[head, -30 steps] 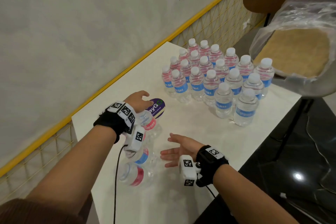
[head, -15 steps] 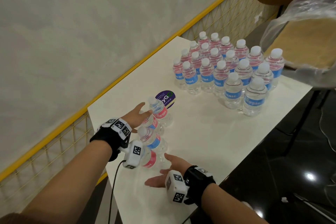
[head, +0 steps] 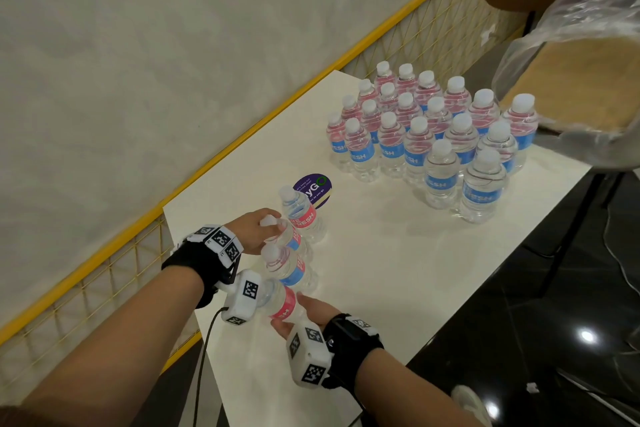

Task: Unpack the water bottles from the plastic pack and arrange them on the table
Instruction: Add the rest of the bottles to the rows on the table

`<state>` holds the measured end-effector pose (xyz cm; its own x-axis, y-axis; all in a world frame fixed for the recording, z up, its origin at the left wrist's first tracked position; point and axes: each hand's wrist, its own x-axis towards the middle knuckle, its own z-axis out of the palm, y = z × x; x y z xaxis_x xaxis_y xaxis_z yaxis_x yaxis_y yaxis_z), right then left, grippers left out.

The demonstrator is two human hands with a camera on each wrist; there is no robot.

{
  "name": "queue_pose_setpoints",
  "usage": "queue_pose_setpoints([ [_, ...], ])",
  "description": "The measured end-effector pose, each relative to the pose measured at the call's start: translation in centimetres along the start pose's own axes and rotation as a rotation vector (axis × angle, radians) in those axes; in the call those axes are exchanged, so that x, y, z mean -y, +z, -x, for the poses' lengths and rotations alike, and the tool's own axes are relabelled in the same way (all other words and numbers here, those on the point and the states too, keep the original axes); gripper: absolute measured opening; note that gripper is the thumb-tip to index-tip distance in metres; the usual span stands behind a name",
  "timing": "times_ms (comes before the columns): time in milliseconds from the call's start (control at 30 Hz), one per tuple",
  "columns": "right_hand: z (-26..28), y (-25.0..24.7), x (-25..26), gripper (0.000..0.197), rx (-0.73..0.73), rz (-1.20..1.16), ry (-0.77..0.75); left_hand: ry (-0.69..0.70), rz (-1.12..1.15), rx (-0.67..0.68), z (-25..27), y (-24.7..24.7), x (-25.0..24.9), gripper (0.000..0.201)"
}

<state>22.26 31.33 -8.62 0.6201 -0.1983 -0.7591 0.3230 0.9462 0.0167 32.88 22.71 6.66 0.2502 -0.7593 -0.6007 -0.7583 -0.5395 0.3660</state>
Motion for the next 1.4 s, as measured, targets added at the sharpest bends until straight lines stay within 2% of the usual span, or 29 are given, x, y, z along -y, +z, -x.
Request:
queue_pose_setpoints([
  [167,3.4,-0.7,0.7,0.030,0.197,-0.101,-0.010,0.008,-0.027,0.011,-0.3,0.3,-0.5,0.040],
  [267,5.0,0.5,1.5,0.021,0.220,-0.062,0.021,-0.091,0.128,0.034,0.1,0.7,-1.2,0.033],
  [367,6.0,0.5,2.3,0.016,0.223,0.012,0.001,-0.127,0.212,0.096,0.4,1.2,-1.5,0.060],
  [433,6.7,-0.1,3.0,0.020,0.237,0.036,0.012,-0.134,0.306,0.119,0.8,1.6,-1.4,0.079],
  [533,8.2,-0.7,3.9,0.020,0.257,-0.070,0.068,-0.193,0.477,0.185,0.5,2.5,-0.5,0.076],
  [600,8.5,-1.0,4.7,0.025,0.226,-0.069,0.045,-0.207,0.562,0.211,-0.1,2.9,-0.3,0.083],
  [767,8.9,-1.8,6.9,0.043,0.176,-0.114,-0.050,-0.150,0.683,0.196,-0.4,3.3,-0.8,0.052],
  [867,9.1,-2.4,9.0,0.045,0.158,-0.151,-0.116,-0.165,0.753,0.207,-0.7,3.7,-1.0,0.064],
  [967,10.3,-3.4,11.2,0.042,0.157,-0.162,-0.205,-0.165,0.837,0.187,-1.1,4.2,-1.8,0.064],
  [1133,12.8,-4.6,13.8,0.033,0.184,-0.355,-0.189,-0.171,0.895,0.196,-1.8,5.4,-4.1,0.065],
  [1233,13.2,-5.5,15.3,0.023,0.244,-0.468,-0.117,-0.163,0.908,0.231,-2.1,6.1,-5.8,0.069],
  [1300,13.2,-5.8,16.0,0.029,0.232,-0.399,-0.159,-0.158,0.899,0.260,-2.2,6.5,-7.3,0.062],
  [1400,13.3,-5.9,16.6,0.051,0.135,-0.364,-0.279,-0.157,0.887,0.281,-2.4,6.9,-8.9,0.040],
])
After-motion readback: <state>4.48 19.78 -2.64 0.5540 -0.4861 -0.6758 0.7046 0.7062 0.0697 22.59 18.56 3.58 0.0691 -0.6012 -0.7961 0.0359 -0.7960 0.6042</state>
